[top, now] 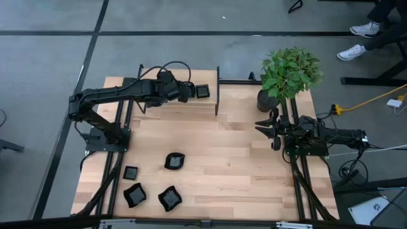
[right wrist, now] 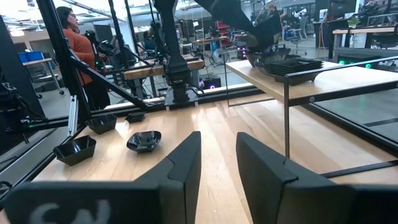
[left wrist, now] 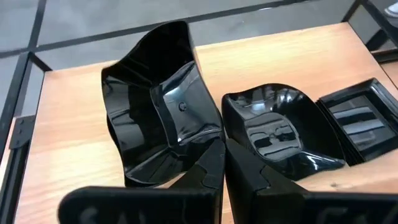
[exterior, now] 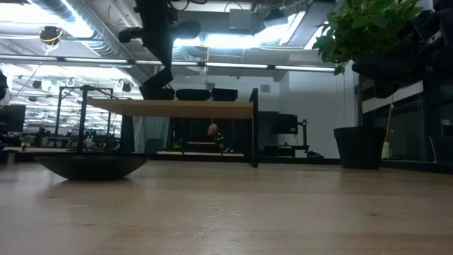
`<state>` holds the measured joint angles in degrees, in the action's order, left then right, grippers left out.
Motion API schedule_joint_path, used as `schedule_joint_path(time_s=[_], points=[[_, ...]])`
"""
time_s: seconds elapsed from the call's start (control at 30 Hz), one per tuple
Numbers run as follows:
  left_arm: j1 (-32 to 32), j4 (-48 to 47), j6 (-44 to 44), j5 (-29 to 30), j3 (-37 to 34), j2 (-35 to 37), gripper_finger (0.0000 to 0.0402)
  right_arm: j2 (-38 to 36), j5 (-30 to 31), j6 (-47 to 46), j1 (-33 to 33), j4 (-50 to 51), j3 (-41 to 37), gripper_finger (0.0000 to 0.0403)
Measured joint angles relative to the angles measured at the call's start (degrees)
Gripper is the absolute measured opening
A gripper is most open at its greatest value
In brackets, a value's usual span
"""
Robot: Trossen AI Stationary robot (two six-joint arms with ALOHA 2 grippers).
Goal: Pick & Place Mini shaped plates
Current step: Stack the distorted square plate on top of the distorted square plates on the shelf, then stack the leaf shaped plate on top of the leaf shaped plates on the shelf
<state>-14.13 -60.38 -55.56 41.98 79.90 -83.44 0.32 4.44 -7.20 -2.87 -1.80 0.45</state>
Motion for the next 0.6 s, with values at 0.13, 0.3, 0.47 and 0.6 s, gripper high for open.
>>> schedule_joint_path(time_s=[0.13, 0.3, 0.47, 0.6], points=[[0.0, -0.8, -0.9, -0.1, 0.0, 0.0, 0.0004, 0.0, 0.0, 0.0, 0.0, 0.0, 0.0, 0.0103], [-0.2, -2.6, -5.0, -0.1, 0.0, 0.0, 0.0004, 0.0, 0.0, 0.0, 0.0, 0.0, 0.0, 0.0103], [-0.3, -3.0, -6.9, -0.5, 0.0, 0.0, 0.001, 0.0, 0.0, 0.0, 0.0, 0.0, 0.0, 0.0103], [-0.3, -2.9, -8.2, -0.5, 0.0, 0.0, 0.0035, 0.0, 0.0, 0.0, 0.0, 0.0, 0.0, 0.0103]])
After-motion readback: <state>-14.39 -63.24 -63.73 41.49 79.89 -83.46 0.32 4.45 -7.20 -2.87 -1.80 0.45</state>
